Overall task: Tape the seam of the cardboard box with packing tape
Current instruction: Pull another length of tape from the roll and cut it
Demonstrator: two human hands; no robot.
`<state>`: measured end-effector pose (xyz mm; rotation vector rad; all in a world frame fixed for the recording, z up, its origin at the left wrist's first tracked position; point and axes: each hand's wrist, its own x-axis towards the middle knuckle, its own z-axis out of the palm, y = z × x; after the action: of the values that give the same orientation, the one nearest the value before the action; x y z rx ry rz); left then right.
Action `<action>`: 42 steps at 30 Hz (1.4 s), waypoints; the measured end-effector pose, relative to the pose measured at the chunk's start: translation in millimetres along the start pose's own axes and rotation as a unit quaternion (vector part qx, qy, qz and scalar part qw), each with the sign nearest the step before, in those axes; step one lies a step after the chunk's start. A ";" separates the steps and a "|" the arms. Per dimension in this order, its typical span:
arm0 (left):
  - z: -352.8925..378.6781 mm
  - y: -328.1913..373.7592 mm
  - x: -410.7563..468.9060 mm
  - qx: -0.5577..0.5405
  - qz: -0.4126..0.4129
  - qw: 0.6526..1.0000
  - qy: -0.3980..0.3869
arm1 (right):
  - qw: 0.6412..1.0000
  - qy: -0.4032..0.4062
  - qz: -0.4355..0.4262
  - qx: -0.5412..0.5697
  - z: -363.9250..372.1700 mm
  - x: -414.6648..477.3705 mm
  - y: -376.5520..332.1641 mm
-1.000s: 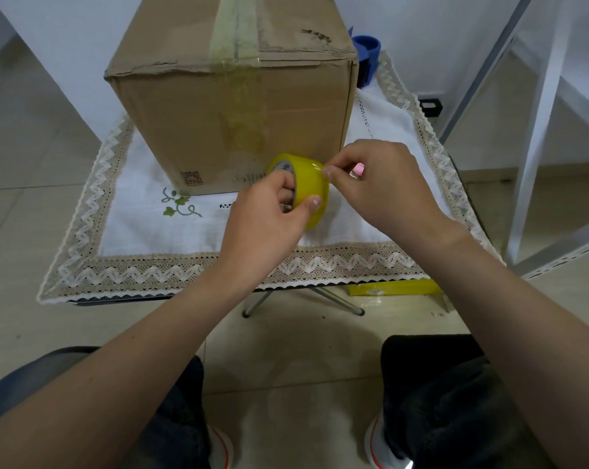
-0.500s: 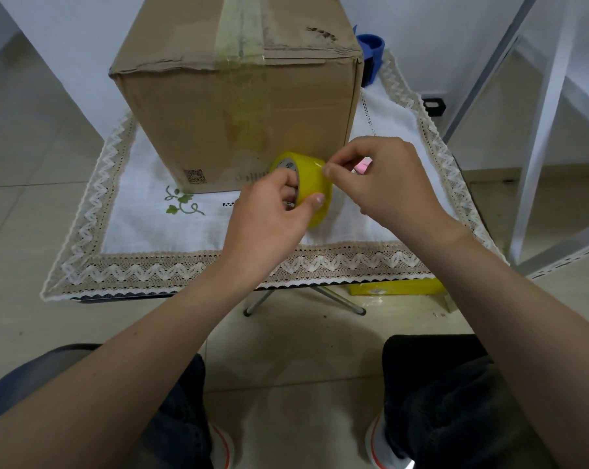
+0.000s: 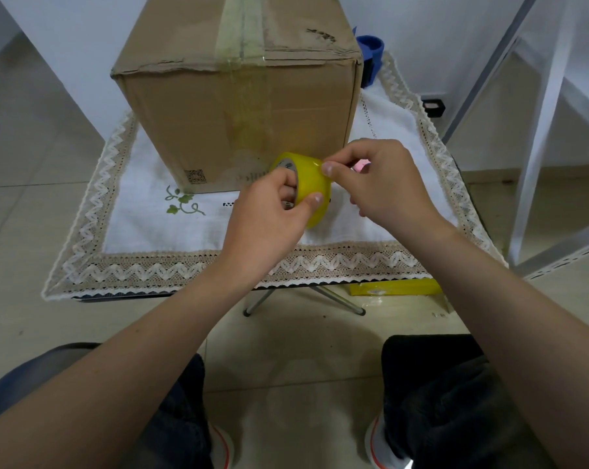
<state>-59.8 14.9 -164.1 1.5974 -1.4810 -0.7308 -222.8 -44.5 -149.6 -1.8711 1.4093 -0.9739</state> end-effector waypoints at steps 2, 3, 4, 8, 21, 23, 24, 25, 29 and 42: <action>0.0 0.0 -0.1 0.002 -0.002 1.000 0.002 | 0.999 0.010 -0.016 -0.029 1.7 -1.7 -0.7; -0.4 0.1 0.1 0.003 -0.002 1.000 0.003 | 0.998 0.017 -0.029 -0.049 2.3 -2.5 -1.7; -0.6 0.2 0.3 0.005 -0.001 1.000 0.004 | 0.996 0.025 -0.044 -0.069 2.9 -3.1 -2.7; -0.4 1.8 -0.2 0.016 0.003 1.000 0.007 | 0.981 0.041 -0.106 -0.156 6.1 -8.0 -8.5; -3.3 8.9 3.9 -0.051 -0.049 0.997 -0.019 | 0.959 0.051 -0.182 -0.213 6.1 -18.8 -21.2; -4.4 10.4 4.4 -0.066 -0.067 0.995 -0.024 | 0.957 0.053 -0.190 -0.211 6.4 -19.3 -21.3; -4.8 10.5 4.9 -0.075 -0.076 0.994 -0.025 | 0.956 0.056 -0.196 -0.211 6.8 -19.6 -21.7; -5.0 10.7 5.8 -0.086 -0.083 0.993 -0.027 | 0.954 0.059 -0.204 -0.211 6.9 -19.8 -21.9; -5.8 11.8 7.5 -0.129 -0.097 0.986 -0.040 | 0.946 0.064 -0.229 -0.220 6.2 -19.4 -21.9; -11.6 12.7 10.9 -0.174 -0.187 0.966 -0.046 | 0.942 0.070 -0.260 -0.203 11.1 -22.3 -26.0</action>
<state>-54.9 6.6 -146.2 1.5955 -1.0448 -1.2221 -203.5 -15.9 -139.2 -2.6159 1.2877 -1.1397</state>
